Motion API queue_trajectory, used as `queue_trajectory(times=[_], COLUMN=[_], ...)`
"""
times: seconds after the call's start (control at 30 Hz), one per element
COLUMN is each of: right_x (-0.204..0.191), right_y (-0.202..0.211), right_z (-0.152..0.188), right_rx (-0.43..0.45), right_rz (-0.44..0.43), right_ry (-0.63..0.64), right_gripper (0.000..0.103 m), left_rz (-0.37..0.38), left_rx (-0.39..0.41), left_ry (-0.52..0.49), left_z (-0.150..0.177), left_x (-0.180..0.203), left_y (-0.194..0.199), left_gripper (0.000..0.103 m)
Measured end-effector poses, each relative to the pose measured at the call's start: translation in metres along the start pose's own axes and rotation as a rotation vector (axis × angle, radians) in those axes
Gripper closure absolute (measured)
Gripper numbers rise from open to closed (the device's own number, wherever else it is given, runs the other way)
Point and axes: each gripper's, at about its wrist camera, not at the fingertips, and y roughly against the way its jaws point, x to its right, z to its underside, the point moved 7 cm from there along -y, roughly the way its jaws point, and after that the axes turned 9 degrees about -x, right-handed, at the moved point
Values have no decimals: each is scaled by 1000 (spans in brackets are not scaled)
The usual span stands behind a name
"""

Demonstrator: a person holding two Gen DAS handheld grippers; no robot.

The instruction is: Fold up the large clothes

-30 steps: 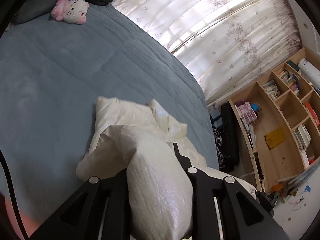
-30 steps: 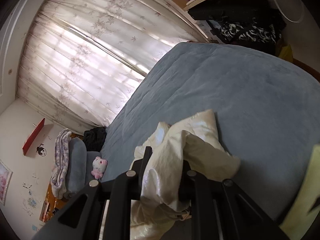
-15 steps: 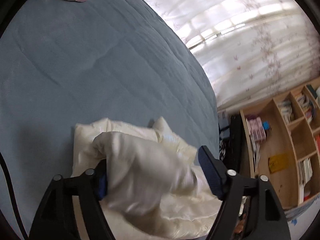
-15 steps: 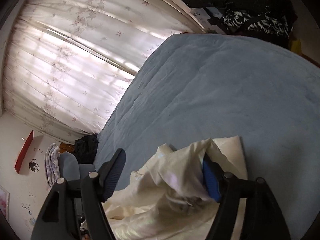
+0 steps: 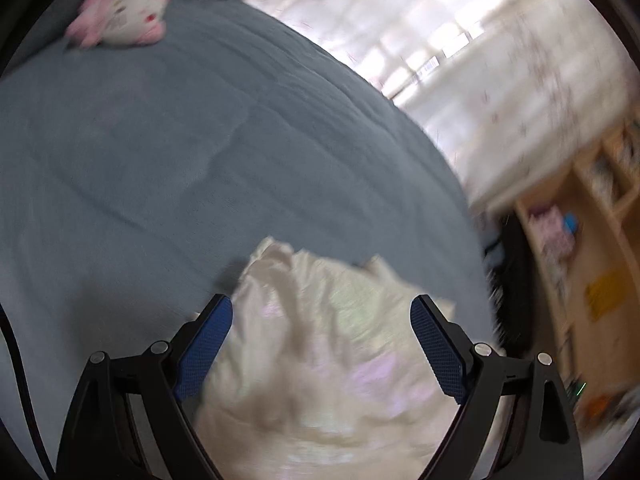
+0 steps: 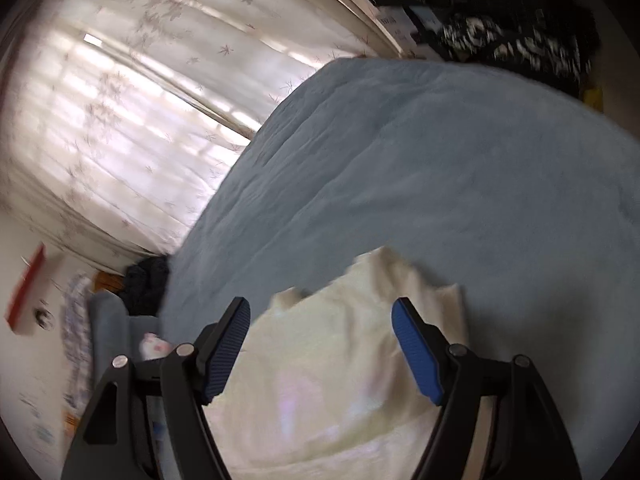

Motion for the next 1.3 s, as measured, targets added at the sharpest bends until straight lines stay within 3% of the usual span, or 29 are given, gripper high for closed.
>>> queue_trajectory(times=[0.1, 0.27, 0.4, 0.57, 0.6, 0.63, 0.67, 0.7, 0.77, 0.8, 0.87, 0.97, 1.13, 1.3], right_x=[12, 34, 40, 36, 34, 31, 28, 25, 20, 15, 4, -17, -38, -31], right_y=[-25, -76, -99, -116, -117, -116, -114, -111, -105, -102, -91, -66, -40, -84], right_z=[2, 10, 6, 8, 10, 11, 12, 13, 15, 17, 19, 17, -7, -16], right_rx=[-47, -195, -236, -292, -292, -285, -272, -260, -222, -195, -131, -19, 122, 50], right_rz=[118, 181, 109, 35, 27, 26, 29, 34, 62, 84, 125, 161, 169, 268], right_ry=[116, 191, 162, 169, 184, 191, 198, 213, 254, 286, 344, 399, 378, 315], right_gripper=[23, 23, 23, 23, 23, 28, 43, 52, 71, 75, 87, 90, 91, 91], left_rz=[-62, -90, -137, -102, -99, -108, -129, -155, -196, -225, -270, -305, -329, -489], left_rx=[-49, -112, -142, -204, -195, -174, -154, -137, -97, -70, -24, 68, 199, 157], left_ry=[-111, -204, -246, -216, -213, -222, -238, -254, -284, -301, -329, -339, -258, -159], left_z=[7, 13, 12, 11, 9, 8, 8, 9, 12, 13, 15, 11, -11, -18], left_x=[1, 4, 3, -4, -4, -3, -2, 2, 11, 16, 24, 40, 48, 25], left_y=[-19, -50, -72, -98, -99, -99, -97, -95, -88, -83, -71, -43, -13, -56], left_gripper=[14, 14, 14, 14, 19, 27, 46, 65, 84, 89, 93, 94, 94, 94])
